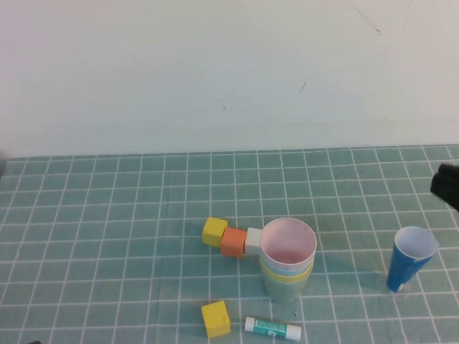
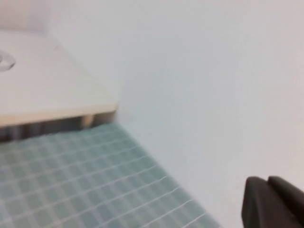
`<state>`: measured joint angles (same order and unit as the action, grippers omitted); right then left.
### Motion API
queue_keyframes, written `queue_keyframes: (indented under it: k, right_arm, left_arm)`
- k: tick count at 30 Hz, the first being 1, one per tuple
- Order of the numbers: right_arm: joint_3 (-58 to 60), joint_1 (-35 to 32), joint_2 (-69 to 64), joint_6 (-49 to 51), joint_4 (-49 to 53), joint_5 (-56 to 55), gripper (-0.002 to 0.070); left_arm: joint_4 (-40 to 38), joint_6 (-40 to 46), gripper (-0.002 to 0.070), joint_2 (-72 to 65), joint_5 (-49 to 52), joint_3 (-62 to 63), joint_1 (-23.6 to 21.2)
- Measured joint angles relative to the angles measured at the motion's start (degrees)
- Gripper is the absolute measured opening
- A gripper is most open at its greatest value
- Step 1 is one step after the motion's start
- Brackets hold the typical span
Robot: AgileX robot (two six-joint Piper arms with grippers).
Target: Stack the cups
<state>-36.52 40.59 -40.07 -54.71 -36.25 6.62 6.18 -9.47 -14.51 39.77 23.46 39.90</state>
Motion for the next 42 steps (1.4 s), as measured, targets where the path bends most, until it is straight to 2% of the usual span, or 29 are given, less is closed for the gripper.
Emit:
queue_keyframes:
  k: [5, 7, 15, 25, 36, 42]
  right_arm:
    - [0.98, 0.0, -3.96, 0.0, -2.94, -12.73, -0.0001]
    - [0.98, 0.0, -6.05, 0.0, -3.31, -14.51, -0.0001]
    - [1.2, 0.0, -9.67, 0.0, -3.59, -8.31, -0.0001]
    - [1.61, 0.0, -1.58, 0.0, -3.59, 0.09, -0.0001]
    - [10.99, 0.0, 9.63, -3.39, 2.96, -5.39, -0.0001]
    - [19.91, 0.0, 18.46, -7.95, 2.97, -16.35, -0.0002]
  left_arm:
    - [0.0, -0.1, -0.0002, 0.0, 0.0, 0.0, 0.0]
    - [0.0, -0.1, -0.0002, 0.0, 0.0, 0.0, 0.0]
    - [0.0, -0.1, -0.0002, 0.0, 0.0, 0.0, 0.0]
    - [0.0, -0.1, -0.0002, 0.0, 0.0, 0.0, 0.0]
    - [0.0, -0.1, -0.0002, 0.0, 0.08, 0.0, 0.0]
    - [0.0, -0.1, -0.0002, 0.0, 0.08, 0.0, 0.0]
